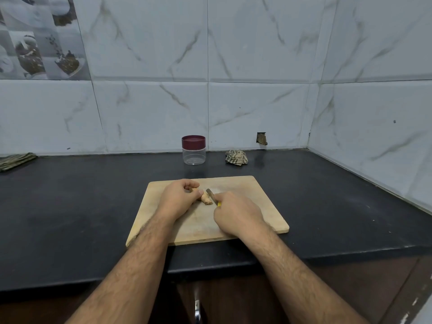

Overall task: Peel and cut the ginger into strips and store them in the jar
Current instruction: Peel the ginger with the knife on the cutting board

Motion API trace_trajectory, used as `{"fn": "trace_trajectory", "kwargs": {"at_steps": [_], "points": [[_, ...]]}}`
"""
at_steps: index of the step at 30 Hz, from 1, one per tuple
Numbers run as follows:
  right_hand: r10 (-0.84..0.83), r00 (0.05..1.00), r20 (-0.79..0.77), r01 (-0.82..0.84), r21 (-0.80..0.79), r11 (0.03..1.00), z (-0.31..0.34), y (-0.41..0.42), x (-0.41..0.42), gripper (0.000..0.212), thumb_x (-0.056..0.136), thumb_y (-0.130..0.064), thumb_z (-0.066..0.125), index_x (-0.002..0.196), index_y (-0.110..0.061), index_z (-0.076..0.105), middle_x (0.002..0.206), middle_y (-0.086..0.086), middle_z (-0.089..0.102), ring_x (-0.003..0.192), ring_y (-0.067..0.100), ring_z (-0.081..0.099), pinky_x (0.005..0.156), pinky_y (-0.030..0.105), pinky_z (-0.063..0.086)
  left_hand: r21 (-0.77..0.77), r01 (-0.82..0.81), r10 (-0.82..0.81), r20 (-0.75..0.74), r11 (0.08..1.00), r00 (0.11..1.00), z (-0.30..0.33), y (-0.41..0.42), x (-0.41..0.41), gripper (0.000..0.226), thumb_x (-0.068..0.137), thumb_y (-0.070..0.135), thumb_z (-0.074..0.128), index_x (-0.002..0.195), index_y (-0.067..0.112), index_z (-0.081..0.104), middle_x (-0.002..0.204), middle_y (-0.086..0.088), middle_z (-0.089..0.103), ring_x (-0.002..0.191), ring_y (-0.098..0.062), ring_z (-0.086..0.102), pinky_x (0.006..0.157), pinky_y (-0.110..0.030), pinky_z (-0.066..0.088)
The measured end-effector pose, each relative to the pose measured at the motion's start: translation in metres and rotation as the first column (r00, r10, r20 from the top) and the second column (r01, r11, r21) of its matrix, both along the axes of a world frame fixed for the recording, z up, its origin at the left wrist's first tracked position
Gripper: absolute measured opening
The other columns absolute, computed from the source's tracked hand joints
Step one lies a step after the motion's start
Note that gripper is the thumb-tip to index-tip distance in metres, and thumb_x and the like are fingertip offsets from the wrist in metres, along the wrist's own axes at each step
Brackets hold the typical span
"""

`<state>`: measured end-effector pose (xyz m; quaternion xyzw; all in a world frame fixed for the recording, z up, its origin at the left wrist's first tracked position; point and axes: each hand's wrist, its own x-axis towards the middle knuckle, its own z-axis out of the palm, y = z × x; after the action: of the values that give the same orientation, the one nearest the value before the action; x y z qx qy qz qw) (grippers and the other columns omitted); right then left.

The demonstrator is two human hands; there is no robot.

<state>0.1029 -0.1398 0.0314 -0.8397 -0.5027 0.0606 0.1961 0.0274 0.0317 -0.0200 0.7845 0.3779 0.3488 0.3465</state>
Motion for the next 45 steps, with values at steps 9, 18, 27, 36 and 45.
{"fn": "trace_trajectory", "kwargs": {"at_steps": [9,18,27,36,45], "points": [[0.008,1.000,0.007,-0.008,-0.031,1.000,0.007,0.000,0.002,0.051,0.087,-0.014,0.043,0.132,-0.033,0.059,0.115,-0.002,0.065,0.104,0.022,0.058,0.072,0.030,0.043,-0.002,0.003,-0.003,-0.009,1.000,1.000,-0.001,0.001,0.001,0.022,0.082,0.035,0.077,0.103,0.028,0.072,0.098,0.004,0.070,0.082,-0.015,0.065,0.082,-0.037,0.057],[0.007,1.000,0.028,-0.006,-0.031,0.999,0.010,0.002,0.002,0.044,0.088,-0.015,0.044,0.125,-0.029,0.062,0.109,-0.002,0.065,0.099,0.021,0.056,0.071,0.030,0.043,-0.003,0.017,-0.017,-0.021,1.000,1.000,0.001,0.000,0.001,0.018,0.085,0.030,0.075,0.102,0.027,0.071,0.095,0.000,0.070,0.063,-0.010,0.058,0.060,-0.026,0.048],[0.001,1.000,0.021,0.000,-0.027,1.000,0.012,0.002,0.003,0.047,0.088,-0.015,0.044,0.128,-0.030,0.062,0.113,-0.002,0.065,0.102,0.022,0.057,0.074,0.031,0.045,-0.008,0.031,-0.031,-0.006,0.999,1.000,0.001,0.000,0.000,0.018,0.085,0.029,0.075,0.102,0.024,0.070,0.095,0.001,0.068,0.052,-0.010,0.056,0.055,-0.024,0.047],[0.027,1.000,0.014,-0.026,-0.064,0.998,0.014,0.009,0.004,0.041,0.091,-0.018,0.042,0.124,-0.027,0.063,0.105,-0.001,0.064,0.097,0.023,0.058,0.071,0.030,0.044,-0.004,0.049,-0.049,-0.010,0.999,0.999,0.001,0.001,0.000,0.015,0.084,0.028,0.076,0.097,0.026,0.069,0.089,-0.001,0.070,0.049,-0.010,0.056,0.053,-0.025,0.046],[0.061,0.998,-0.004,-0.061,-0.147,0.987,0.028,0.026,0.008,0.031,0.092,-0.017,0.045,0.115,-0.011,0.064,0.094,0.008,0.068,0.080,0.025,0.062,0.065,0.032,0.050,0.022,0.048,-0.047,-0.025,0.999,0.999,0.001,0.000,-0.001,0.016,0.085,0.026,0.074,0.100,0.023,0.069,0.088,0.001,0.069,0.059,-0.012,0.057,0.067,-0.033,0.054]]}}
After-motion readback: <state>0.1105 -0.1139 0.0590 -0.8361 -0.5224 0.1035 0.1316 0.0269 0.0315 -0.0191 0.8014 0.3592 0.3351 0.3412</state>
